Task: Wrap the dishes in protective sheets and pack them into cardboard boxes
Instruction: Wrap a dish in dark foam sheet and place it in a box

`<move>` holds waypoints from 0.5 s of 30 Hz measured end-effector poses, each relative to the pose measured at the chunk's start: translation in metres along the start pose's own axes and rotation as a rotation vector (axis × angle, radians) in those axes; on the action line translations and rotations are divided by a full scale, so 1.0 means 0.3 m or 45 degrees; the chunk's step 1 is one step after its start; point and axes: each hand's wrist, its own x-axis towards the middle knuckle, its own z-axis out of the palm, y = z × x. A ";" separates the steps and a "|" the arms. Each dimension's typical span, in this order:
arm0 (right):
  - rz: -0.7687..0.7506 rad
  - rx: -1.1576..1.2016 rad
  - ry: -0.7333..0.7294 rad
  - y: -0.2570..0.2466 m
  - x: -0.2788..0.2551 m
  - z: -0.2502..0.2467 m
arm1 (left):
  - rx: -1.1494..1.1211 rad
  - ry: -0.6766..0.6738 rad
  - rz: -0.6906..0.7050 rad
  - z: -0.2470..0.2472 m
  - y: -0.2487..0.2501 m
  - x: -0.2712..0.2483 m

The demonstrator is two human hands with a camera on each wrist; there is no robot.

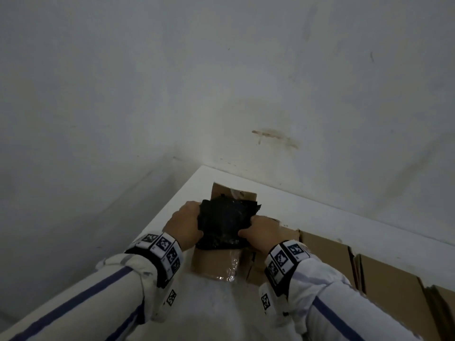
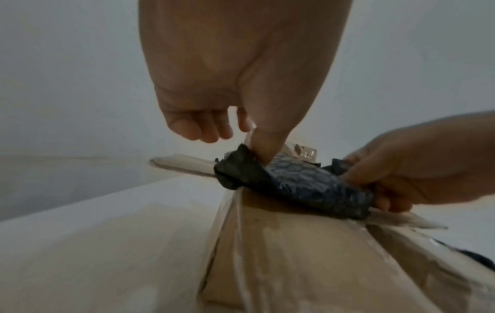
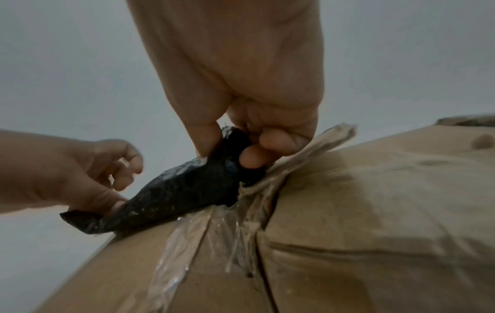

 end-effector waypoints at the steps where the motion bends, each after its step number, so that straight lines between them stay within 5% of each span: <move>1: -0.012 -0.097 0.037 -0.009 0.004 0.005 | 0.120 -0.016 0.064 0.011 -0.021 0.019; 6: -0.052 -0.452 0.180 -0.042 0.000 0.030 | 0.579 -0.201 0.561 0.000 -0.047 0.087; 11: -0.287 -0.629 0.157 -0.062 -0.001 0.005 | 0.646 -0.537 0.566 0.006 -0.039 0.160; 15: -0.286 -0.768 -0.046 -0.056 0.038 -0.001 | 0.800 -0.556 0.627 0.036 -0.028 0.214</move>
